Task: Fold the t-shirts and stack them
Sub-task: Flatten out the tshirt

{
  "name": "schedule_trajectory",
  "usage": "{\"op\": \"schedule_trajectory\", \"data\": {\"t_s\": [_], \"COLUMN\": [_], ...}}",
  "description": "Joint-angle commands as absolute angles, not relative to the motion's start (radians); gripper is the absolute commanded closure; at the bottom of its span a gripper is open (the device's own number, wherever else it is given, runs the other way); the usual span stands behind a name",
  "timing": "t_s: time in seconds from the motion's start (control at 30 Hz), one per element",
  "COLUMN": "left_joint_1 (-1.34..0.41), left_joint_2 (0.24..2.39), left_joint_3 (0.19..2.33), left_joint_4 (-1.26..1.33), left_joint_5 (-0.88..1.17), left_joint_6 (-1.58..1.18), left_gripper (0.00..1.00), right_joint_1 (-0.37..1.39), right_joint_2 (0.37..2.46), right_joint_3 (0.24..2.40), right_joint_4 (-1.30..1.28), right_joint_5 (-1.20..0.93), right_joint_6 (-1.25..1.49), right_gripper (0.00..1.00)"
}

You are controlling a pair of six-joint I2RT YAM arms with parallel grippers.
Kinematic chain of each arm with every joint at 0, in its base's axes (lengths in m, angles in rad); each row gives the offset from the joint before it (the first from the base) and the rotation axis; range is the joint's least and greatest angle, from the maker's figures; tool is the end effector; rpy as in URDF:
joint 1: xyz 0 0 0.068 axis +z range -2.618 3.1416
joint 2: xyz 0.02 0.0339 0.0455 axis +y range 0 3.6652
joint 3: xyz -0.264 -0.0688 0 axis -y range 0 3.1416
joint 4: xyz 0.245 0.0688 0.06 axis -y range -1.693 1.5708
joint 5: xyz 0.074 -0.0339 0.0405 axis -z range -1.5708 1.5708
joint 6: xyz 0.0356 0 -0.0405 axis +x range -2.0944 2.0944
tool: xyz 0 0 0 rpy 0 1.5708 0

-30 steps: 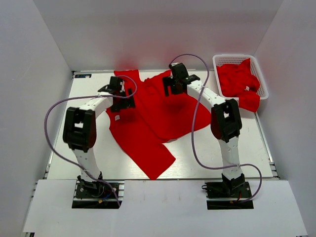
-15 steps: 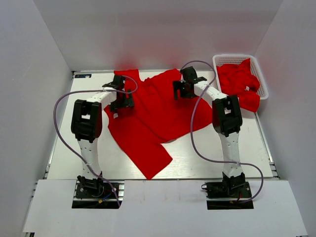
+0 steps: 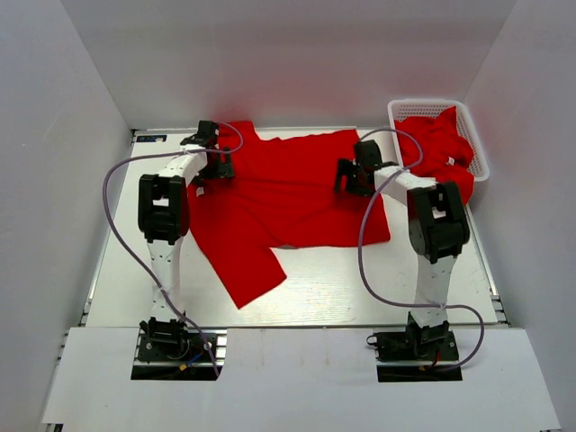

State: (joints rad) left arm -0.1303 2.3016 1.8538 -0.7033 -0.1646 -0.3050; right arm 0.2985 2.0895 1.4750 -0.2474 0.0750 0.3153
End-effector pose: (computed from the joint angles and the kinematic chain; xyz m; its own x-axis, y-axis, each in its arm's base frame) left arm 0.4841 -0.0576 0.1584 -0.8823 -0.1831 -0.4336 -0.2128 0.9769 0.0204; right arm 0.4375 0.1318 0.1674 -0.7662 0.0878 -0.6365 -0.0095 0.9890 0.1478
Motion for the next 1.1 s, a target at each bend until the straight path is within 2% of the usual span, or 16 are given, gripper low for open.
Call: {"op": "schedule_trajectory", "data": {"t_s": [0.0,0.13,0.2,0.37,0.53,0.63,0.8,0.97,1.07], "left_joint_1": [-0.121,-0.121,-0.121,-0.121,-0.121,-0.121,-0.132,-0.141,-0.141], "left_joint_2": [2.411,2.459,2.479,2.477,2.352,2.228,1.860,1.583,1.464], "left_joint_3": [1.925,2.017,2.069,2.126,2.209,2.105,1.697,1.274,1.132], "left_joint_4": [-0.661,-0.626,-0.626,-0.637,-0.681,-0.692,-0.678,-0.664,-0.699], "left_joint_5": [-0.076,0.034,0.060,0.095,0.052,0.031,-0.100,-0.069,-0.069], "left_joint_6": [-0.151,-0.056,-0.035,0.001,0.002,-0.047,-0.216,-0.376,-0.446], "left_gripper": [0.00,0.00,0.00,0.00,0.00,0.00,0.00,0.00,0.00], "right_joint_1": [0.299,0.304,0.305,0.321,0.341,0.344,0.356,0.370,0.376], "right_joint_2": [2.014,1.918,1.907,1.916,1.829,1.745,1.590,1.381,1.300], "right_joint_3": [1.301,1.152,1.144,1.244,1.325,1.303,1.200,1.005,0.902], "right_joint_4": [-0.275,-0.183,-0.144,-0.176,-0.189,-0.192,-0.232,-0.293,-0.314], "right_joint_5": [0.092,0.084,0.071,0.067,0.123,0.146,0.204,0.255,0.278], "right_joint_6": [0.486,0.576,0.562,0.444,0.295,0.287,0.344,0.446,0.478], "right_gripper": [0.10,0.10,0.10,0.10,0.10,0.10,0.10,0.10,0.10]}}
